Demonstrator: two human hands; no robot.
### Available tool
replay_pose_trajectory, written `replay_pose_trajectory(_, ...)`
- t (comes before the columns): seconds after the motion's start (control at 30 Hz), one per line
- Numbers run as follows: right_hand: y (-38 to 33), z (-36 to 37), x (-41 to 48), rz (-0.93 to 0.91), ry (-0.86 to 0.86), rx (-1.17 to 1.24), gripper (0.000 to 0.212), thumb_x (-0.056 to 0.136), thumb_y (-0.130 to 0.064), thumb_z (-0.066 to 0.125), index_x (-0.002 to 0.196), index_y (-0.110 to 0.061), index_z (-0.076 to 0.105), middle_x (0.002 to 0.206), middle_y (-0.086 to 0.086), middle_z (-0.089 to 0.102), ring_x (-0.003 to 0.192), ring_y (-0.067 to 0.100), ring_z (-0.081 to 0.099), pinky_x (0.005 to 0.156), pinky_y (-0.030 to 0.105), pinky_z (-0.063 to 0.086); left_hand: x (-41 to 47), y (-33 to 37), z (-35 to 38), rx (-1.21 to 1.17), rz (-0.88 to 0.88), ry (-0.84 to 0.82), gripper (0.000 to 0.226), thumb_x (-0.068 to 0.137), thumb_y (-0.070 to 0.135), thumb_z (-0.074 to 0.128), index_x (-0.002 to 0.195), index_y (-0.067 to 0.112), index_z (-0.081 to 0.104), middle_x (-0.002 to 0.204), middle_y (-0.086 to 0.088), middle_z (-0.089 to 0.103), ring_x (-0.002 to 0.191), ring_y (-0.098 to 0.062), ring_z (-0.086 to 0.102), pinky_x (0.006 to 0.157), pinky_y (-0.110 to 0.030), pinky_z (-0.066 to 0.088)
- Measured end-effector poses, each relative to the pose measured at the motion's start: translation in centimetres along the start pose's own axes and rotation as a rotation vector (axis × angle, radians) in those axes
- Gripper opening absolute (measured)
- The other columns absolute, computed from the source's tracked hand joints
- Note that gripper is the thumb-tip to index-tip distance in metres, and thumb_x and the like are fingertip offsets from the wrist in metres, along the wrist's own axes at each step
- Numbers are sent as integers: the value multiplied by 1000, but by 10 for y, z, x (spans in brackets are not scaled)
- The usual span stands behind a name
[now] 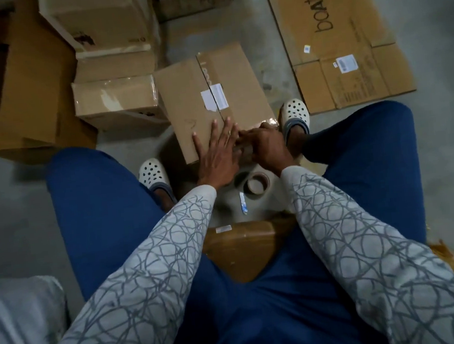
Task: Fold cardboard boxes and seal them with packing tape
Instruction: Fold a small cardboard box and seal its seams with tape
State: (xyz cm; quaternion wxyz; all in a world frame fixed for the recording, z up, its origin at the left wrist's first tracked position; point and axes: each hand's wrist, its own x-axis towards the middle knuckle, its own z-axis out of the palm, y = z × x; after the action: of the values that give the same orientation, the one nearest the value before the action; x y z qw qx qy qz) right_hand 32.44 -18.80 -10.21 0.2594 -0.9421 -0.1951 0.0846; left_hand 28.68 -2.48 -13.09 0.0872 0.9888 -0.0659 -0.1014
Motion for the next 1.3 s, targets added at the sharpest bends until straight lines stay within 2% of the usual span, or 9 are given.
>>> replay_pose_trajectory(0.13, 7, -3, 0, 56, -33, 0, 44, 84, -30, 53, 122, -27, 74, 114, 9, 73, 99, 26, 61, 83, 29, 47, 7, 4, -5, -62, -16, -9, 57, 107, 34, 23, 163, 33, 7, 170, 11, -3, 157, -21, -11, 115, -71, -10)
replay_pose_trajectory(0.3, 1, -8, -3, -72, -154, -165, 56, 80, 4, 65, 133, -13, 65, 134, 10, 65, 116, 37, 54, 95, 37, 41, 9, 0, -6, -84, -22, -20, 61, 106, 23, 35, 162, 36, 14, 170, 14, 0, 157, -18, -10, 115, -70, -8)
replay_pose_trajectory(0.4, 7, -4, -10, -147, -176, -157, 65, 68, 3, 70, 132, -11, 67, 147, 12, 55, 121, 39, 57, 103, 35, 28, 8, 0, -8, -99, -13, -33, 59, 108, 26, 32, 162, 35, 13, 170, 14, -2, 156, -18, -12, 116, -70, -9)
replay_pose_trajectory(0.6, -18, -2, -21, 212, 204, 254, 37, 71, -21, 52, 93, -16, 81, 88, 9, 77, 84, 32, 65, 74, 36, 51, -8, 7, -20, -94, 103, 75, 68, 101, 24, 48, 162, 15, 19, 171, -7, 3, 157, -29, -1, 124, -56, 5)
replay_pose_trajectory(0.7, -14, -7, -26, 280, 136, 268, 24, 75, -30, 50, 75, -19, 72, 79, 11, 73, 76, 32, 68, 64, 32, 46, -24, 13, -12, -76, 333, 131, 68, 100, 20, 50, 159, 2, 23, 169, -14, 13, 157, -29, 6, 126, -51, 14)
replay_pose_trajectory(0.8, 4, -3, -32, 324, -70, 186, 13, 81, -24, 65, 84, -13, 72, 88, 15, 73, 84, 33, 69, 71, 38, 51, -37, 14, -3, -163, 412, 87, 57, 97, 15, 55, 151, 3, 41, 159, -17, 38, 149, -32, 29, 121, -49, 30)
replay_pose_trajectory(0.9, 17, 8, -36, 414, -189, 147, 12, 81, -17, 71, 91, -13, 74, 94, 13, 73, 87, 30, 68, 71, 35, 49, -39, 8, 4, -269, 244, 19, 49, 91, 20, 65, 137, 10, 55, 138, -17, 55, 130, -36, 47, 109, -54, 41)
replay_pose_trajectory(1.1, 42, 34, -22, 502, -358, 141, 11, 86, -22, 69, 93, -14, 73, 95, 10, 72, 86, 29, 68, 75, 41, 57, -24, -17, 36, -613, -318, -418, 85, 86, 40, 78, 154, 19, 33, 146, -14, 52, 133, -33, 50, 110, -46, 42)
replay_pose_trajectory(1.3, 90, 114, -12, 677, -456, 134, 46, 79, -54, 58, 104, -20, 75, 107, 12, 73, 103, 37, 68, 87, 40, 56, 5, -9, 80, -679, -371, -520, 85, 87, 39, 78, 156, 19, 33, 157, -9, 43, 142, -29, 43, 116, -44, 37)
